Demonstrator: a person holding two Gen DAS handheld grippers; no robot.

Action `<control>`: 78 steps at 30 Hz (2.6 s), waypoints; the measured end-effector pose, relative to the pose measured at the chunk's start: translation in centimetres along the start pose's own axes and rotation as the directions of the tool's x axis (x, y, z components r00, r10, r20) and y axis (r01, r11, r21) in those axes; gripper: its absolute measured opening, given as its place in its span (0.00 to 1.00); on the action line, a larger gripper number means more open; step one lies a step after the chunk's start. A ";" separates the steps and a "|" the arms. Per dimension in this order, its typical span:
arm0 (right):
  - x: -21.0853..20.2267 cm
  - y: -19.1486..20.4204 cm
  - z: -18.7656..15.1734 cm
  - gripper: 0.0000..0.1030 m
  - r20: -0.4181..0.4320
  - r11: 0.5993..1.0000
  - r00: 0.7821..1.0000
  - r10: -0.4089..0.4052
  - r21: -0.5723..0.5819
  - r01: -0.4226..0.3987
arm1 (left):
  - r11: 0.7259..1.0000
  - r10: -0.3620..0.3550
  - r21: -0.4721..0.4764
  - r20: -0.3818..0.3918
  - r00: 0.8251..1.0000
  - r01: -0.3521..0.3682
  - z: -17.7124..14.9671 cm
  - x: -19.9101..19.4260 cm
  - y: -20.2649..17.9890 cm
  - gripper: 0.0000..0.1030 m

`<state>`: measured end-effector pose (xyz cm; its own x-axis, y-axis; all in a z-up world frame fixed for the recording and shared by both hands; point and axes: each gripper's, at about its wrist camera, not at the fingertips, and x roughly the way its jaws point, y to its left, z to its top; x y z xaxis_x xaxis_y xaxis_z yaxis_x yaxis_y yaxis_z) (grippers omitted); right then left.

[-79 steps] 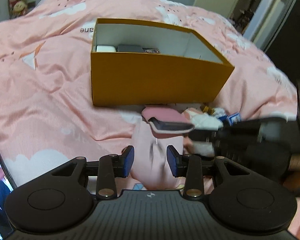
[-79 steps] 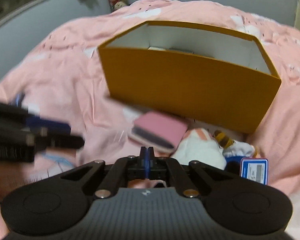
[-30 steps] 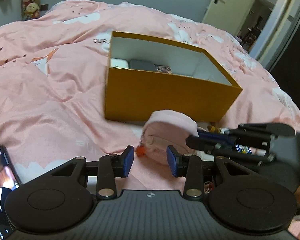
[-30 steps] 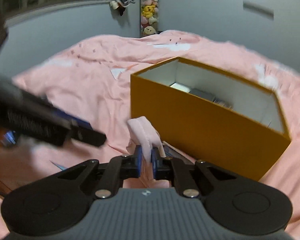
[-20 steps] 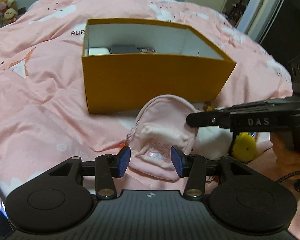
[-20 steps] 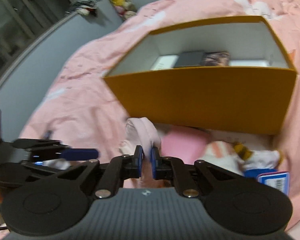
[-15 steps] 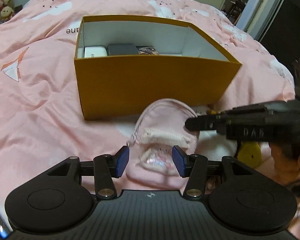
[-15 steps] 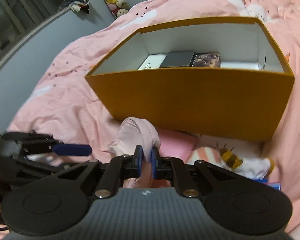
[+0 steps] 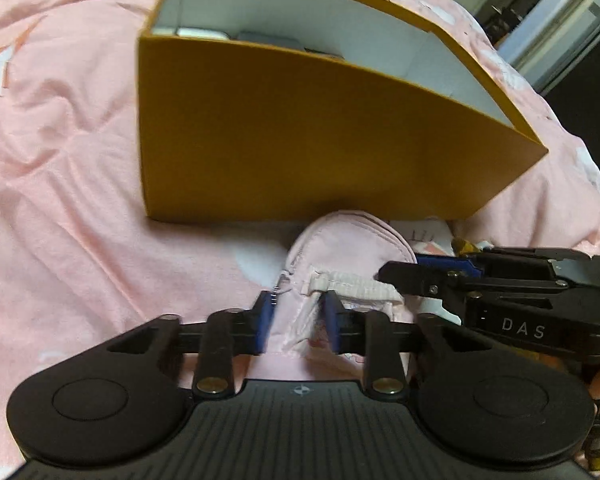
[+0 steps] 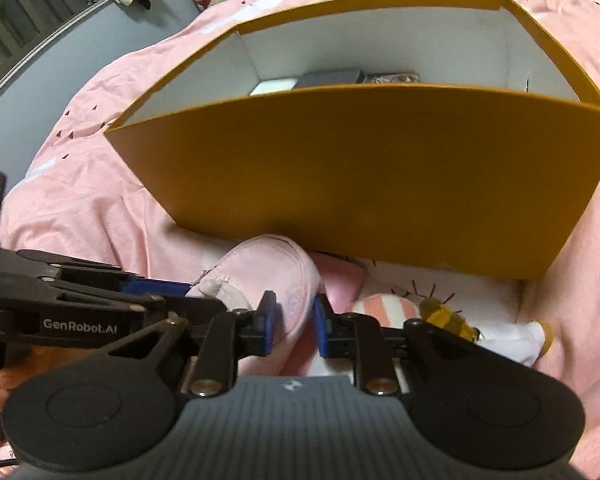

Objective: Organize objects
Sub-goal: 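Grasp the pink pouch by its strap with the left gripper, then grasp the pink card holder with the right gripper while the left gripper holds the pouch, then lift the pouch and card holder over the orange box with both grippers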

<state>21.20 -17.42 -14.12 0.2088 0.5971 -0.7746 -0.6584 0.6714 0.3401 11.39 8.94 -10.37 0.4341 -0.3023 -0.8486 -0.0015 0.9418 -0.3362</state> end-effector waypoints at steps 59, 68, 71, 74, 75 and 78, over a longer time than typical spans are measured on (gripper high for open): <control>-0.3 2.5 3.3 0.25 -0.216 0.969 0.974 0.065 0.246 -0.010 | 0.971 0.202 -0.146 0.063 0.977 -0.192 -1.6 -2.6 2.3 0.47; -2.3 1.9 1.6 0.22 -0.207 0.976 0.978 -0.002 0.214 0.048 | 0.969 0.203 -0.157 0.070 0.977 -0.190 -1.8 -2.4 2.3 0.27; -2.4 1.8 1.4 0.22 -0.189 0.980 0.982 0.000 0.197 0.038 | 0.971 0.188 -0.167 0.097 0.977 -0.170 -2.1 -3.4 2.0 0.21; -3.6 2.1 1.4 0.21 -0.160 0.983 0.987 0.005 0.183 0.025 | 0.974 0.181 -0.160 0.131 0.975 -0.160 -2.4 -4.6 1.3 0.19; -4.0 2.1 1.4 0.21 -0.150 0.983 0.989 0.006 0.182 0.022 | 0.975 0.177 -0.160 0.143 0.974 -0.154 -2.5 -5.1 1.1 0.18; -5.7 2.2 1.6 0.21 -0.110 0.984 0.994 0.012 0.175 0.008 | 0.980 0.152 -0.159 0.193 0.969 -0.122 -2.5 -7.0 0.2 0.17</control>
<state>19.71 -18.65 -8.11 0.1203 0.5530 -0.8245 -0.5198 0.7426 0.4222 6.15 10.87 -5.53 0.5944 -0.1216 -0.7949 -0.1979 0.9360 -0.2911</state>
